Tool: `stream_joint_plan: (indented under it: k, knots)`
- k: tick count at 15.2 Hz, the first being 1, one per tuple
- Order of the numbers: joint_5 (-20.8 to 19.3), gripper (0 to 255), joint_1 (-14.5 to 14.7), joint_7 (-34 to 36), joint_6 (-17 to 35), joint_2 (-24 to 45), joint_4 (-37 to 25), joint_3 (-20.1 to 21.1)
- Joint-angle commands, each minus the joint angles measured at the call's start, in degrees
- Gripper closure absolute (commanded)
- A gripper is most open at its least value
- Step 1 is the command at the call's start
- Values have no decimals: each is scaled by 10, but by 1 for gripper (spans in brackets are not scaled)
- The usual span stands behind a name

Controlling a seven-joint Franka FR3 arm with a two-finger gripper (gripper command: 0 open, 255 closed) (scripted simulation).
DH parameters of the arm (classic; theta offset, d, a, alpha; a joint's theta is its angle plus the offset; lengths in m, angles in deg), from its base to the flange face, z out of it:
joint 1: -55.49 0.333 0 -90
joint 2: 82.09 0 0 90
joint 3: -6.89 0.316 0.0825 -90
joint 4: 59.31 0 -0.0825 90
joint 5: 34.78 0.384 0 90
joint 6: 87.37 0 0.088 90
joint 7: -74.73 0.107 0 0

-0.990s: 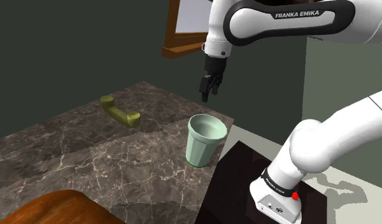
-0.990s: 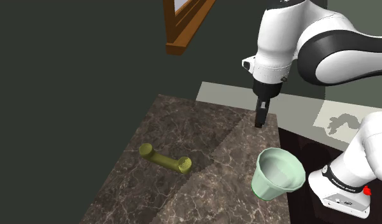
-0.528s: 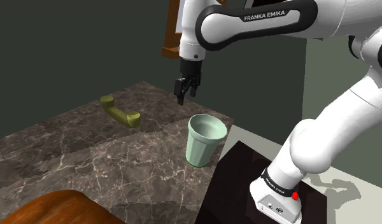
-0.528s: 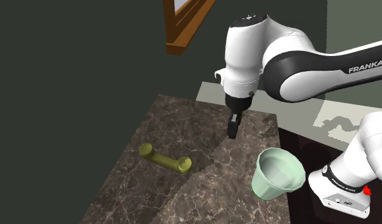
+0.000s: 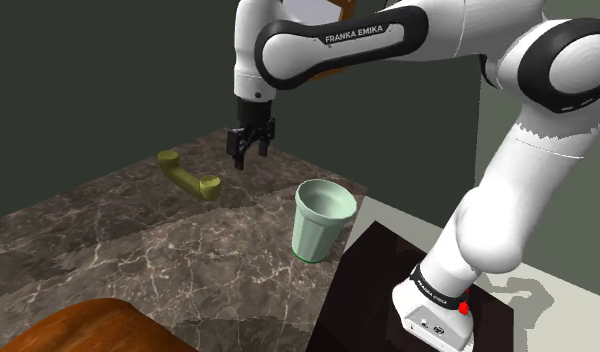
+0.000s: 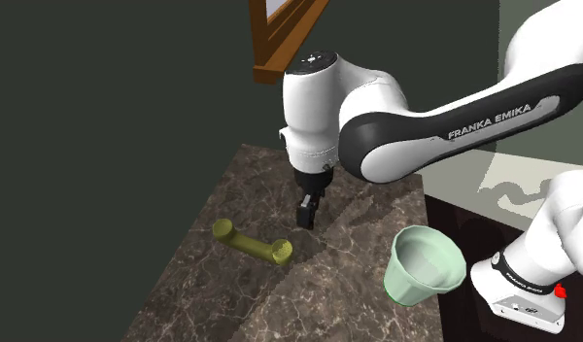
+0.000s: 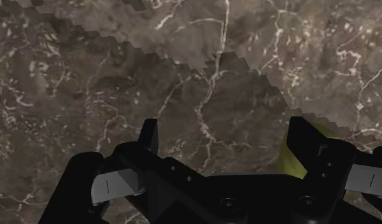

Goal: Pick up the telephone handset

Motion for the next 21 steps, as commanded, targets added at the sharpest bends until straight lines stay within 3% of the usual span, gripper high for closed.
stream_joint_plan:
  k: [1, 11, 20, 21]
  knots:
    - [-15, 0, 11, 20, 2, 44, -42, 7]
    - [-90, 0, 86, 80, -36, 269, -311, 6]
    - [-95, 0, 86, 85, 15, 283, -275, 3]
    - [-95, 255, 85, 84, 15, 283, -274, 3]
